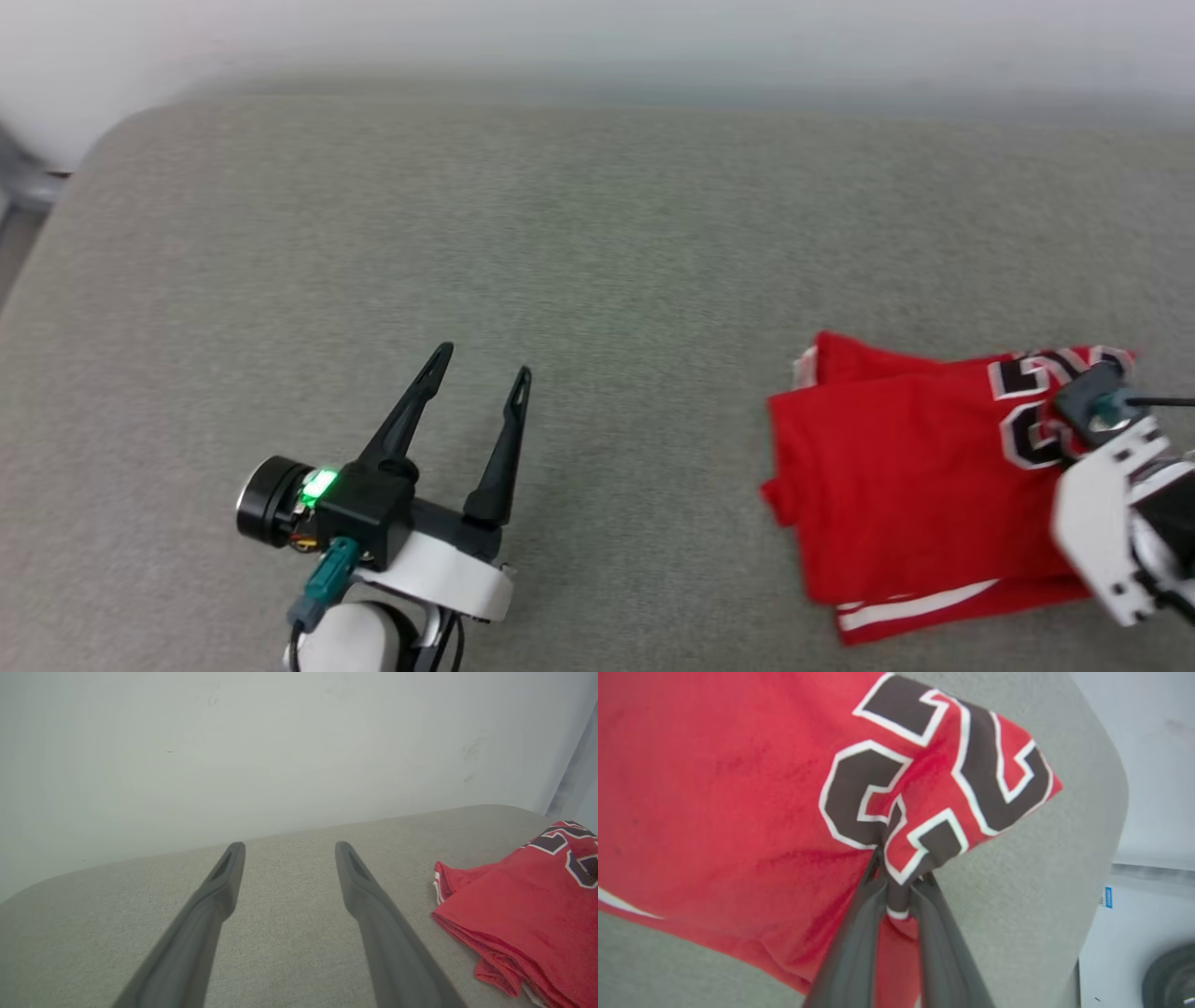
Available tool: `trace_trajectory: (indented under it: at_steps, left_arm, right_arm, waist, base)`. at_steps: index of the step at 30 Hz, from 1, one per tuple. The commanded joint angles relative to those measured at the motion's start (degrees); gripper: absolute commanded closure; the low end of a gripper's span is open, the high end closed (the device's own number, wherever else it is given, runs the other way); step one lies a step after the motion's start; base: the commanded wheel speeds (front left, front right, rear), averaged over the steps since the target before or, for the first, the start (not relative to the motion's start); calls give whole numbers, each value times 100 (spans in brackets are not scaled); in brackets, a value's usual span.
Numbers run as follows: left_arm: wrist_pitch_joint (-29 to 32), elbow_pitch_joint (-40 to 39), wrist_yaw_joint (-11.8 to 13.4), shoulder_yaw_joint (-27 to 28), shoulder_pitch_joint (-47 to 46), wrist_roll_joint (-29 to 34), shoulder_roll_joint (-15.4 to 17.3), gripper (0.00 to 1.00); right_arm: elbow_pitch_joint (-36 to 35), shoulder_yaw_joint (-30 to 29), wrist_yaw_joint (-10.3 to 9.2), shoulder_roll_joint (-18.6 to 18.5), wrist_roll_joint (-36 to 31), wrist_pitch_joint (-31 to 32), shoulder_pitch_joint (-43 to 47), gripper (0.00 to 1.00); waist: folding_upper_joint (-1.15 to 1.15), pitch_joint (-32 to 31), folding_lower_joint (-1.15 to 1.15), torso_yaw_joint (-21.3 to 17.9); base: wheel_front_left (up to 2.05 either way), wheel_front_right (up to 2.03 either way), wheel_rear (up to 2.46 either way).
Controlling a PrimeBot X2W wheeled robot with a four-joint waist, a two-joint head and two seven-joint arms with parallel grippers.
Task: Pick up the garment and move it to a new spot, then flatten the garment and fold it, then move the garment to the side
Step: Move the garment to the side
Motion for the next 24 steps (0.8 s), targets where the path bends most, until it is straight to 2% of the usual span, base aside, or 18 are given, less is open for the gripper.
trace_trajectory:
  at_steps: [1, 3, 6, 8, 13, 19, 24]
  left_arm:
    - [-26, -26, -11, -69, -99, 28, 28, 0]
    - [-26, -60, -11, -187, -189, 37, 52, 0]
    - [-22, -94, -11, -402, -332, 67, 112, 0]
    - [-20, -142, -11, -506, -430, 84, 142, 0]
    - [-20, -341, -11, -757, -738, 127, 273, 0]
    - [-20, -636, -11, -984, -1174, 208, 426, 0]
    - [-20, -959, -11, -1087, -1470, 300, 598, 0]
  right_arm:
    - [-1, 19, -10, -190, -31, -61, -111, 100]
    - [83, 52, -9, -556, -2, -134, -194, 100]
    - [385, -167, -10, -804, 234, -249, -287, 100]
    - [584, -236, -10, -1116, 173, -400, -382, 100]
    - [1118, -417, -10, -1498, 0, -1053, -689, 100]
    - [1965, -715, -10, -1477, -333, -1801, -1143, 100]
    - [2743, -931, -11, -1264, -756, -2416, -1683, 100]
  waist:
    - [0, 193, 0, -321]
    - [0, 316, 0, -523]
    - [0, 483, 0, -804]
    - [0, 606, 0, -971]
    - [0, 1006, 0, -1299]
    - [0, 1522, 0, -1510]
    - [0, 2005, 0, -1721]
  base:
    - [0, 0, 0]
    - [0, 0, 0]
    - [0, 0, 0]
    - [0, 0, 0]
    - [0, 0, 0]
    - [0, 0, 0]
    - [0, 0, 0]
